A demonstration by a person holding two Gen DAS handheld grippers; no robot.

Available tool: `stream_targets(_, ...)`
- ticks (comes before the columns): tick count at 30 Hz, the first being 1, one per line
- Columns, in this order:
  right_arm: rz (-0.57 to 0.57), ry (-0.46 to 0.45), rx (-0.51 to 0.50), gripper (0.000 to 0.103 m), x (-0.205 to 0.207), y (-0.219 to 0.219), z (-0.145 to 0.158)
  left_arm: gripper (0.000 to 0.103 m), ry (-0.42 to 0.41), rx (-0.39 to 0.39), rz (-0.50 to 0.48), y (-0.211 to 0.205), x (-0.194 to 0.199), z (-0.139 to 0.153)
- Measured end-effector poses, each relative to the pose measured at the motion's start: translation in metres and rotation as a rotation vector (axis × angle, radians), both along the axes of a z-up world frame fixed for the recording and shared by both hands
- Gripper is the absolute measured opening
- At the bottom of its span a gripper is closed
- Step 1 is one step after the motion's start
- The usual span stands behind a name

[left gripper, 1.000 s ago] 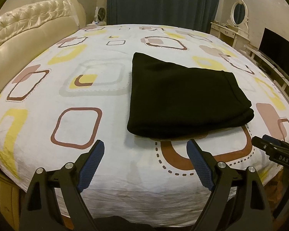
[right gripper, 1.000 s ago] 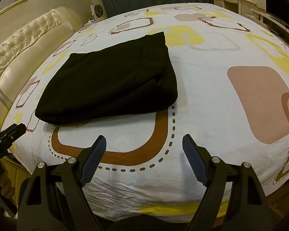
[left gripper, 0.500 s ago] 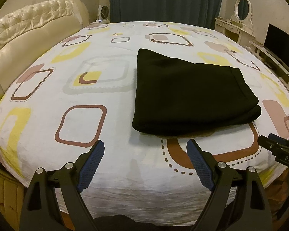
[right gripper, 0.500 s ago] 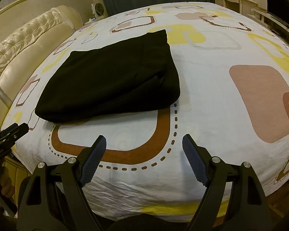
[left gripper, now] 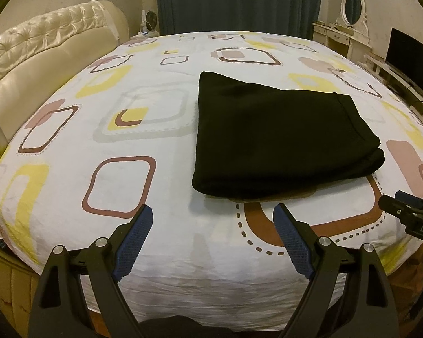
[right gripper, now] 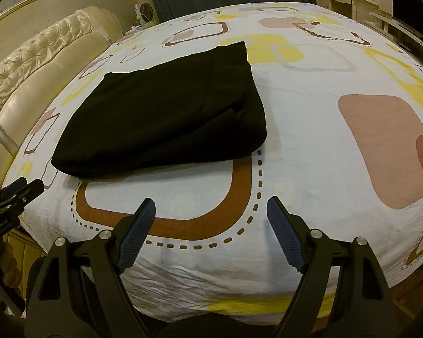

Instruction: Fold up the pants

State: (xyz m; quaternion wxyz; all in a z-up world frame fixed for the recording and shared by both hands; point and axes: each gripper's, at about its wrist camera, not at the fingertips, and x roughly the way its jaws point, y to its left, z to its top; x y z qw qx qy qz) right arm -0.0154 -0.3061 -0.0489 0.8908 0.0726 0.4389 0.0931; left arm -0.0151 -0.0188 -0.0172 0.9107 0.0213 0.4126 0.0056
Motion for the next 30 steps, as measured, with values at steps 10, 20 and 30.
stream_targets(10, 0.006, 0.004, -0.002, 0.081, 0.001, 0.001, -0.001, 0.086, 0.005, 0.004, 0.008, 0.001, 0.001, -0.001)
stream_targets(20, 0.014, 0.009, -0.004, 0.081, 0.003, 0.0, -0.002, 0.086, -0.012, 0.014, -0.012, -0.002, -0.001, 0.001)
stream_targets(30, 0.024, 0.012, 0.0, 0.081, 0.004, -0.001, -0.002, 0.089, -0.009, 0.111, 0.02, -0.019, -0.001, 0.005)
